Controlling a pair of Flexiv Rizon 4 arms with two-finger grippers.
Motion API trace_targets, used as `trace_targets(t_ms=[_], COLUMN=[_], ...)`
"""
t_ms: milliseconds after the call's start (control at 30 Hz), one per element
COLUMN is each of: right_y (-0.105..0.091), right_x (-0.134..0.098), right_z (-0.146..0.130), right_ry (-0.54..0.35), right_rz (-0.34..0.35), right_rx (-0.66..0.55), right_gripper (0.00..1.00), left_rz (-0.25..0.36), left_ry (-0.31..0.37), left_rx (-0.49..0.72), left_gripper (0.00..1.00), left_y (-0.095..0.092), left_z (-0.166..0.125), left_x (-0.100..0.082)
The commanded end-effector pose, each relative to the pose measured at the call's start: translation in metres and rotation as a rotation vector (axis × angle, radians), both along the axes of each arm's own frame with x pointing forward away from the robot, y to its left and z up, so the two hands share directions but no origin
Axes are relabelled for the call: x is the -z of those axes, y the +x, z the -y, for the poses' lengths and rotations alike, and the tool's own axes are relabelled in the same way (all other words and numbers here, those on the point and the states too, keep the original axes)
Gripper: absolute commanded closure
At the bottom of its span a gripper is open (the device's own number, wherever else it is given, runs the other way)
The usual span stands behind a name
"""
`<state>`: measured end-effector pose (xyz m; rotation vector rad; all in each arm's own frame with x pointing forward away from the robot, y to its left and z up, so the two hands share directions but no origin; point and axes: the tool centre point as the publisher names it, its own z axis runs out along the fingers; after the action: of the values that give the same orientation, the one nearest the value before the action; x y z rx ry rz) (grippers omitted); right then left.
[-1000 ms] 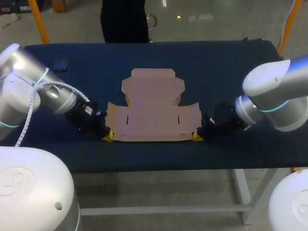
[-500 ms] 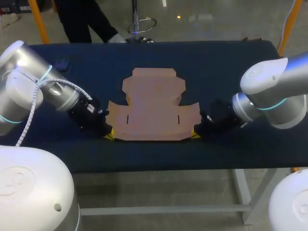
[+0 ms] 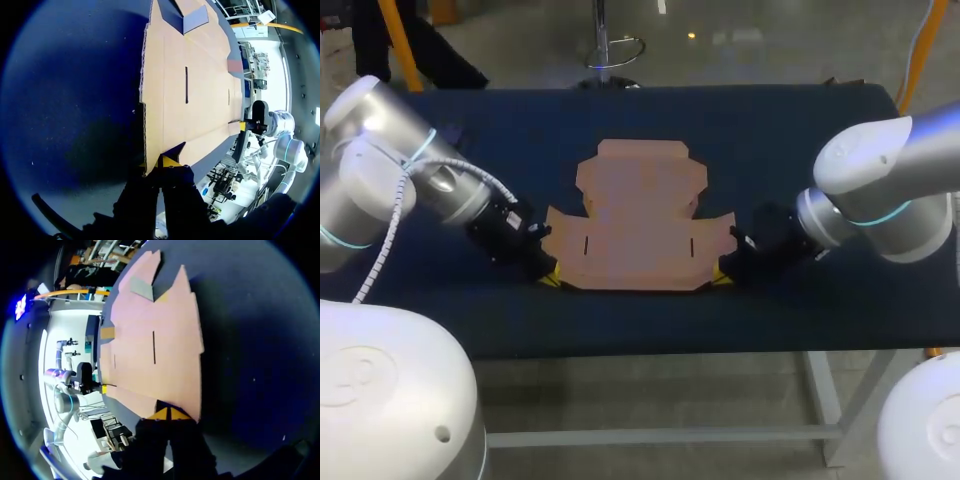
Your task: Assemble the packaging by folding the flat box into shape, placing the metal phone stand inside, and closing the box properly
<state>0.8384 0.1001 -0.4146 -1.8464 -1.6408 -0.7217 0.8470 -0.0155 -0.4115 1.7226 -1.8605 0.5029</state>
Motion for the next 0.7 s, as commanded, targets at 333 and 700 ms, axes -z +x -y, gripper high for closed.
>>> trace_targets(t_ms=[333,700], right_y=[0.003,0.002], right_x=[0.000,-0.005], right_z=[0.000,-0.005], right_ry=[-0.004,-0.014], right_rz=[-0.013,-0.004], right_rx=[-0.005,-0.003], right_gripper=[1.00,1.00], left_rz=[0.029,0.040], left_ry=[0.029,0.048], left_rx=[-0.037,0.005], left_gripper=[1.00,1.00], left_y=[-0.017,-0.014], left_z=[0.005,0.018], left_x=[-0.010,-0.014])
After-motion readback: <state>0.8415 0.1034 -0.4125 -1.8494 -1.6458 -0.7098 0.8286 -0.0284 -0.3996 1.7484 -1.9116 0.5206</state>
